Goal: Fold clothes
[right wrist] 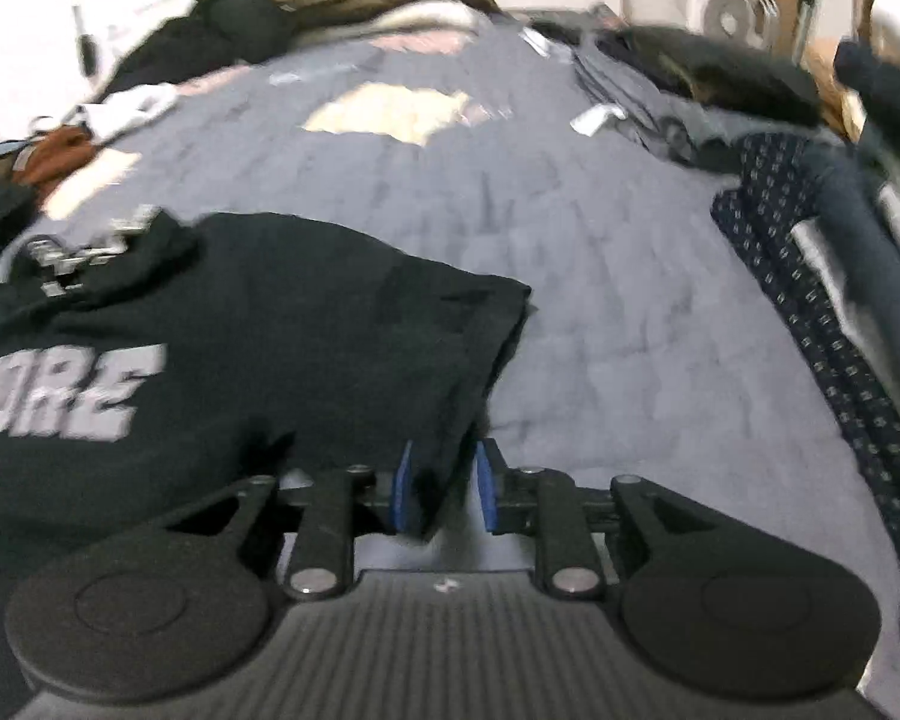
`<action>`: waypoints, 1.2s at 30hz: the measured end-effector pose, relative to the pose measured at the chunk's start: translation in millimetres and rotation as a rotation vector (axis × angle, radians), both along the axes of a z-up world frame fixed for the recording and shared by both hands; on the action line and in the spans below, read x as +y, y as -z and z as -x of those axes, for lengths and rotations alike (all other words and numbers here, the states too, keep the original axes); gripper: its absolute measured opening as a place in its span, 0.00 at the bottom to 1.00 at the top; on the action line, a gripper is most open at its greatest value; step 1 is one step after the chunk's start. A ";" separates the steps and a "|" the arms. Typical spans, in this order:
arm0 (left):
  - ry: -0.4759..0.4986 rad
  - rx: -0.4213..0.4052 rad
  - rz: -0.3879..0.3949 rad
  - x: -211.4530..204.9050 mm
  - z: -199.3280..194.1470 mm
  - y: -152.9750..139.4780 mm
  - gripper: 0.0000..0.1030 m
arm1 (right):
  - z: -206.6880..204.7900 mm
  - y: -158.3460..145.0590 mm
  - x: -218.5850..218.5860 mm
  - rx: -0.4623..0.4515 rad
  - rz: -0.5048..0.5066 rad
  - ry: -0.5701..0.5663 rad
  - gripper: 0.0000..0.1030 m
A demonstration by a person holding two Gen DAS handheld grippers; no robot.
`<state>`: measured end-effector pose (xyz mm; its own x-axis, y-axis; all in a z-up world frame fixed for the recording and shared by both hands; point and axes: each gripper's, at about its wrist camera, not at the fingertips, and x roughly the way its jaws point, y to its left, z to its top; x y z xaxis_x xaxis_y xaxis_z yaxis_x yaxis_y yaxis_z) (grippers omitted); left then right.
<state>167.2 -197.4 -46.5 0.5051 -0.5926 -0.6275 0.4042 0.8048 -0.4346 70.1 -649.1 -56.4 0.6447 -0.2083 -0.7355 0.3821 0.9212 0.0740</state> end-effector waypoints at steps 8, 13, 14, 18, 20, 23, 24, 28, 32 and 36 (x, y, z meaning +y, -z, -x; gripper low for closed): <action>0.122 -0.134 -0.153 17.7 44.2 -20.7 0.58 | 92.8 -20.1 81.6 -0.052 -0.042 -0.120 0.28; 0.065 -0.123 -0.228 63.2 81.3 -24.4 0.58 | 149.6 -19.9 119.6 -0.059 -0.090 -0.100 0.35; 0.033 -0.111 -0.232 76.0 88.2 -24.1 0.58 | 160.3 -18.8 126.4 -0.059 -0.085 -0.090 0.36; -0.082 -0.067 -0.252 124.3 111.0 -21.6 0.59 | 198.0 -12.3 139.0 -0.062 -0.107 0.014 0.38; -0.123 -0.051 -0.257 146.1 119.7 -19.5 0.62 | 213.1 -9.6 144.9 -0.060 -0.103 0.052 0.39; -0.178 -0.024 -0.264 172.9 128.9 -15.6 0.62 | 232.0 -7.7 152.1 -0.048 -0.065 0.067 0.43; -0.186 -0.005 -0.258 179.0 129.8 -14.0 0.62 | 239.2 -6.6 153.2 -0.046 -0.062 0.073 0.43; -0.183 0.066 -0.188 189.4 129.0 -3.0 0.62 | 259.4 3.5 152.1 -0.021 -0.073 0.116 0.45; -0.182 0.111 -0.191 188.6 127.7 10.8 0.51 | 263.7 15.0 147.4 -0.004 -0.190 0.153 0.46; -0.142 0.146 -0.221 179.8 129.3 21.8 0.39 | 263.0 20.8 156.7 0.034 -0.157 0.136 0.47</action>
<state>37.9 -17.5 -68.3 0.4678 -0.3636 -0.8056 0.2269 0.9303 -0.2881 -192.9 -492.4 -77.2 0.5924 -0.1727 -0.7869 0.5071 0.8389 0.1976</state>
